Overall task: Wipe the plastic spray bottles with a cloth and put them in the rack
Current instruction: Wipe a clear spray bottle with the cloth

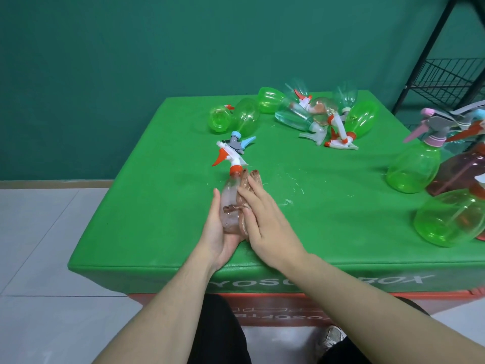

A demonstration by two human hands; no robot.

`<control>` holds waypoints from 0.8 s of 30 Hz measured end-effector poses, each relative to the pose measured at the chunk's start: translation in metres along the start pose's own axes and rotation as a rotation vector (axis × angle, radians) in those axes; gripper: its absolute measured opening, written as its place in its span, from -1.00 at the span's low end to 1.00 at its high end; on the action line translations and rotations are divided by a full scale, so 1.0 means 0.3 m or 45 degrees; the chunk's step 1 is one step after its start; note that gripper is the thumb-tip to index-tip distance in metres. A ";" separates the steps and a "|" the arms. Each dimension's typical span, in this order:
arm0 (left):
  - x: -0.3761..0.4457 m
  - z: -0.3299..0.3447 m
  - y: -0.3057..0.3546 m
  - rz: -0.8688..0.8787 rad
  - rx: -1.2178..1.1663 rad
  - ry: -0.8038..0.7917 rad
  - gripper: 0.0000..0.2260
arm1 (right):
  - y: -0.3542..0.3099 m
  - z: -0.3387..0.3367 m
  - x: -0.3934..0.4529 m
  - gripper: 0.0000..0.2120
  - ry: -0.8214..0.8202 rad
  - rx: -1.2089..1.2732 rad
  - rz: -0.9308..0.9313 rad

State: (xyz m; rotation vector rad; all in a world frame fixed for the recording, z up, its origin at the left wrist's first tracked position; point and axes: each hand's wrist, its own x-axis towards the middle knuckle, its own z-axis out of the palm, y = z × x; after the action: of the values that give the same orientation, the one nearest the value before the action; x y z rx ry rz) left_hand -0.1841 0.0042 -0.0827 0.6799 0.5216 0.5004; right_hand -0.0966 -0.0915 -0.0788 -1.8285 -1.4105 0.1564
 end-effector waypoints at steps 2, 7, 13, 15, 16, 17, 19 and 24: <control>-0.007 0.004 -0.001 0.021 0.006 -0.010 -0.40 | 0.018 0.007 -0.033 -0.57 0.012 -0.061 -0.100; -0.008 0.004 -0.001 0.033 0.023 -0.018 -0.47 | 0.056 0.023 -0.084 -0.56 0.037 -0.165 -0.227; -0.015 0.005 -0.001 0.007 0.081 -0.009 -0.48 | 0.041 0.019 -0.087 -0.58 0.097 -0.119 -0.238; -0.013 0.010 -0.003 0.024 0.106 -0.011 -0.53 | 0.018 0.005 -0.063 -0.58 0.118 -0.082 -0.191; -0.010 0.012 -0.004 0.032 0.113 -0.010 -0.57 | 0.005 -0.004 -0.042 -0.59 0.128 -0.075 -0.162; -0.005 0.014 -0.005 0.037 0.122 -0.009 -0.62 | -0.007 -0.013 -0.018 -0.59 0.136 -0.074 -0.136; 0.002 0.014 -0.007 0.037 0.150 -0.023 -0.65 | -0.025 -0.030 0.033 -0.57 0.122 -0.082 -0.087; 0.000 0.006 0.002 0.004 0.133 -0.030 -0.58 | -0.048 -0.044 0.115 -0.59 -0.007 -0.093 0.039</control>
State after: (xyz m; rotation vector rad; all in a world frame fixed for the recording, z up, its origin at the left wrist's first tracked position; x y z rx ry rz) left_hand -0.1831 0.0038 -0.0811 0.7856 0.5271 0.4700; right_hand -0.0878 -0.0679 -0.0482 -1.9113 -1.4091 0.1263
